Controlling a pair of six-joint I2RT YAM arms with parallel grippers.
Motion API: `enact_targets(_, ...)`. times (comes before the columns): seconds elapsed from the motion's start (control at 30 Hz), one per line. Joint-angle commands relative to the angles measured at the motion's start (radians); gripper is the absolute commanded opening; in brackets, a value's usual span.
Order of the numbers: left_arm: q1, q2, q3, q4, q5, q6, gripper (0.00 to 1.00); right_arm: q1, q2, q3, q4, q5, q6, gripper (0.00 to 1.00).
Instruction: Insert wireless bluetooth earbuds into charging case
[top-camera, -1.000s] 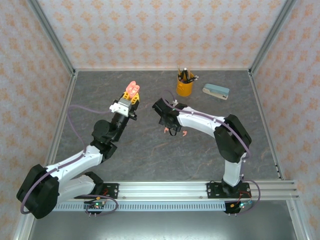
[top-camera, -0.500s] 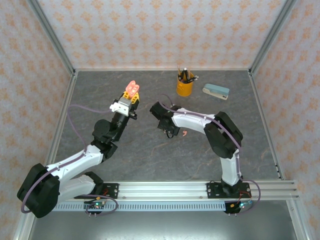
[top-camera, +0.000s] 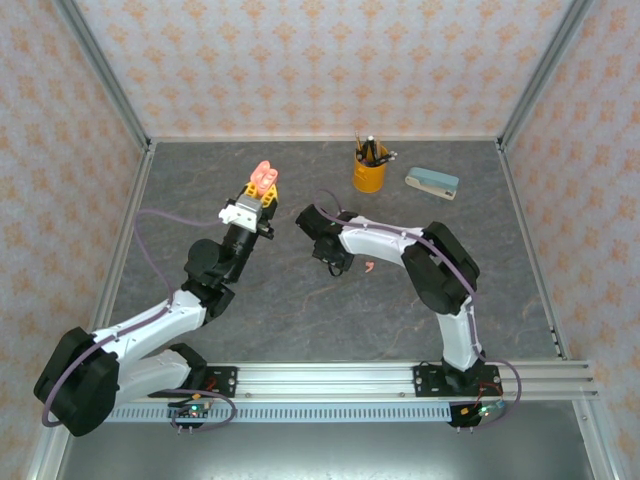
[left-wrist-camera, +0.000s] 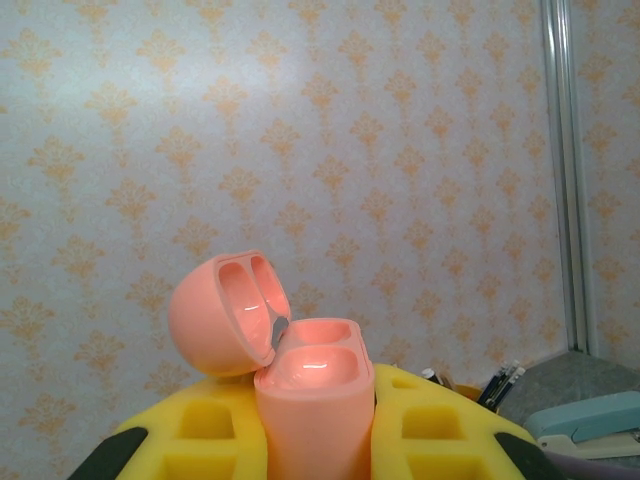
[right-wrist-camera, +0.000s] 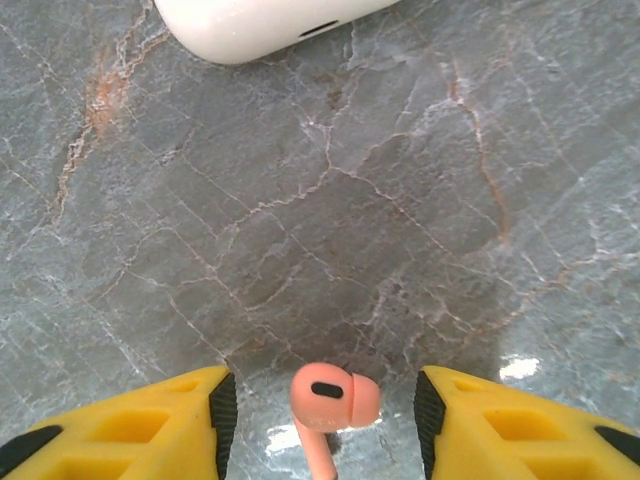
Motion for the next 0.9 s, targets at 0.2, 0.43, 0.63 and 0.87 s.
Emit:
enact_targets(0.2, 0.001, -0.037, -0.003, 0.057, -0.026, 0.018, 0.00, 0.004, 0.030, 0.023, -0.010, 0.014, 0.007, 0.49)
enact_targets(0.43, 0.003, -0.033, -0.006, 0.062, -0.029, 0.007, 0.00, 0.004, 0.036, 0.021, -0.008, 0.008, 0.004, 0.44)
enact_targets(0.63, 0.007, -0.034, -0.012, 0.067, -0.034, 0.002, 0.00, 0.015, 0.042, 0.031, -0.019, 0.008, -0.015, 0.39)
enact_targets(0.87, 0.012, -0.039, -0.016, 0.064, -0.037, -0.006, 0.00, 0.028, 0.051, 0.040, -0.038, 0.014, -0.051, 0.32)
